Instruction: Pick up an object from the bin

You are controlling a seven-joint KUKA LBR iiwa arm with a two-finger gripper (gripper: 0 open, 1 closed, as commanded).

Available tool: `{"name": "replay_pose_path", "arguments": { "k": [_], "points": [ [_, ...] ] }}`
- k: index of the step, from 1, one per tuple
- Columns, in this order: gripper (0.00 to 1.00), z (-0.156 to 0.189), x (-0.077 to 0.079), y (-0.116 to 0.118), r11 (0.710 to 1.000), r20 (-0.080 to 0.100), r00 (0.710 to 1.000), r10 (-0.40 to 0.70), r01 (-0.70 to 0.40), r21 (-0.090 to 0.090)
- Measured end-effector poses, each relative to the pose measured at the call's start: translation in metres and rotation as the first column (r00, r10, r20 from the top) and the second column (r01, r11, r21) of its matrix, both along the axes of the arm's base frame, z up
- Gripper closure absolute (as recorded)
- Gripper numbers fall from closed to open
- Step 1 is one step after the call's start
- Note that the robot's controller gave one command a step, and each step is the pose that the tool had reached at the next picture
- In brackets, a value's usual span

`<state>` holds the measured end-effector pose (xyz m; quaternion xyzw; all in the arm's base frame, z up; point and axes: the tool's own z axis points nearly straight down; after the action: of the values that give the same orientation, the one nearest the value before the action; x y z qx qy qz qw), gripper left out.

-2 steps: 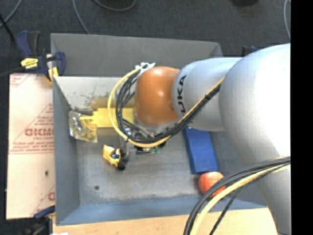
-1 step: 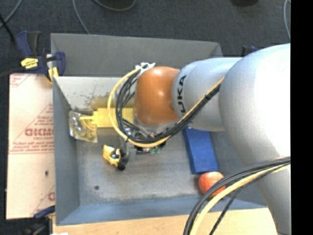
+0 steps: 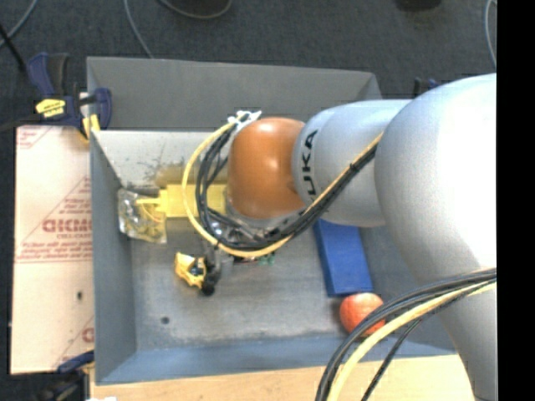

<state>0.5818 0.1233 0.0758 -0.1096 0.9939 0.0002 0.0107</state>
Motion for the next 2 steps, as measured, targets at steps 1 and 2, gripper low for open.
{"name": "replay_pose_path", "arguments": {
  "k": [1,2],
  "points": [
    [1.00,-0.0006,-0.0022,0.0160,0.990,0.002,0.990,0.144,-0.144,-0.002],
    [1.00,-0.0023,0.0016,0.0224,1.000,0.003,1.000,0.008,-0.008,0.003]
  ]
}}
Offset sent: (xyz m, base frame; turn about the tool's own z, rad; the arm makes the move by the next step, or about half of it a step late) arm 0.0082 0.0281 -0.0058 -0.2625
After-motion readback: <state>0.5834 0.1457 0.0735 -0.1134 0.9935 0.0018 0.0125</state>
